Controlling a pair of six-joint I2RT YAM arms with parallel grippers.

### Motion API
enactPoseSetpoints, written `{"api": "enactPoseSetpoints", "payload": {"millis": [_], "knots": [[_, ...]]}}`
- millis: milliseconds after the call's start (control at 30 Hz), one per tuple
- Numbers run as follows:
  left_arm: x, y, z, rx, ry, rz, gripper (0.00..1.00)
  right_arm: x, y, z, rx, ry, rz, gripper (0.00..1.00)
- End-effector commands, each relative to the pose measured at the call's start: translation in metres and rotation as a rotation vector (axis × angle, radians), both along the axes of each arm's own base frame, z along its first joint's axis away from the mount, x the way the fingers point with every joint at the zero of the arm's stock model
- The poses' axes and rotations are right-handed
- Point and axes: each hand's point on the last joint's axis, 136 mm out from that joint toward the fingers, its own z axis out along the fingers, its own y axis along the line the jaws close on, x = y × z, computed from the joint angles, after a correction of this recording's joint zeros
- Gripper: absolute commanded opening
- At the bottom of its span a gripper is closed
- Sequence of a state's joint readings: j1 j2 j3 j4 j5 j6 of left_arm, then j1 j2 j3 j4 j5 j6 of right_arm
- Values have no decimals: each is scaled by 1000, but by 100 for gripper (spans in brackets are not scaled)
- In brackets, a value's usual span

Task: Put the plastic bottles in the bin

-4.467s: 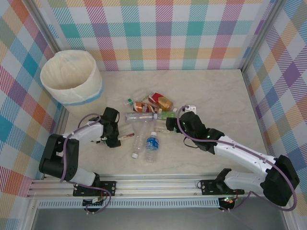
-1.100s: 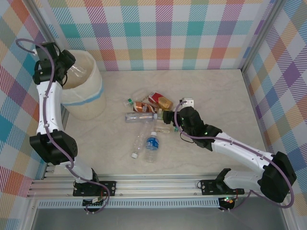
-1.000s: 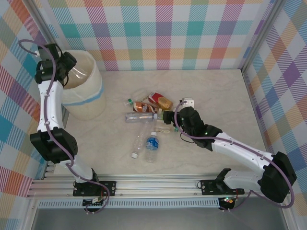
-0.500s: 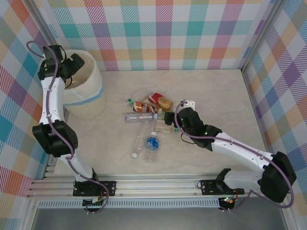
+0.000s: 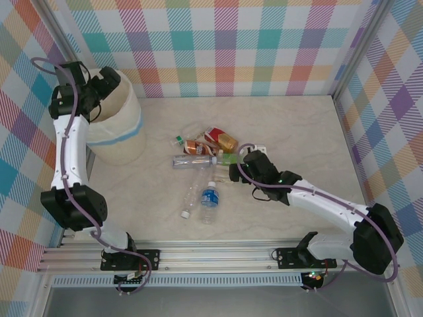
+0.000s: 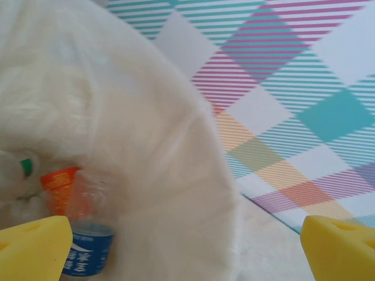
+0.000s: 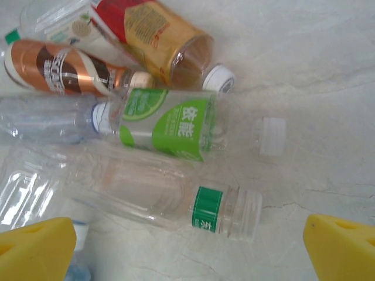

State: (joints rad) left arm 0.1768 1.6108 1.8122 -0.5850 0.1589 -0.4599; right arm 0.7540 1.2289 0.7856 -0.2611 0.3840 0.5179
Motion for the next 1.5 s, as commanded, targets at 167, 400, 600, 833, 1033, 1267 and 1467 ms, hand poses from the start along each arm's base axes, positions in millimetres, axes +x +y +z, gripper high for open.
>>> {"api": "enactPoseSetpoints", "payload": {"millis": [167, 400, 600, 833, 1033, 1267, 1467], "knots": [[-24, -75, 27, -30, -128, -168, 100, -32, 22, -23, -92, 136, 409, 99], [-50, -102, 24, -69, -170, -236, 100, -35, 22, -36, -176, 232, 622, 96], [-64, -101, 4, -77, -140, -224, 100, -26, 19, -44, -303, 240, 782, 94], [-73, -101, -14, -93, -113, -216, 100, -16, 8, -56, -444, 224, 922, 93], [-74, -100, -17, -97, -111, -213, 100, -8, 8, -68, -516, 207, 1031, 93], [-75, -97, -27, -94, -96, -193, 100, -4, 7, -92, -587, 294, 1150, 90], [-77, -94, -30, -112, -78, -166, 100, 1, 4, -105, -644, 325, 1207, 85]]}}
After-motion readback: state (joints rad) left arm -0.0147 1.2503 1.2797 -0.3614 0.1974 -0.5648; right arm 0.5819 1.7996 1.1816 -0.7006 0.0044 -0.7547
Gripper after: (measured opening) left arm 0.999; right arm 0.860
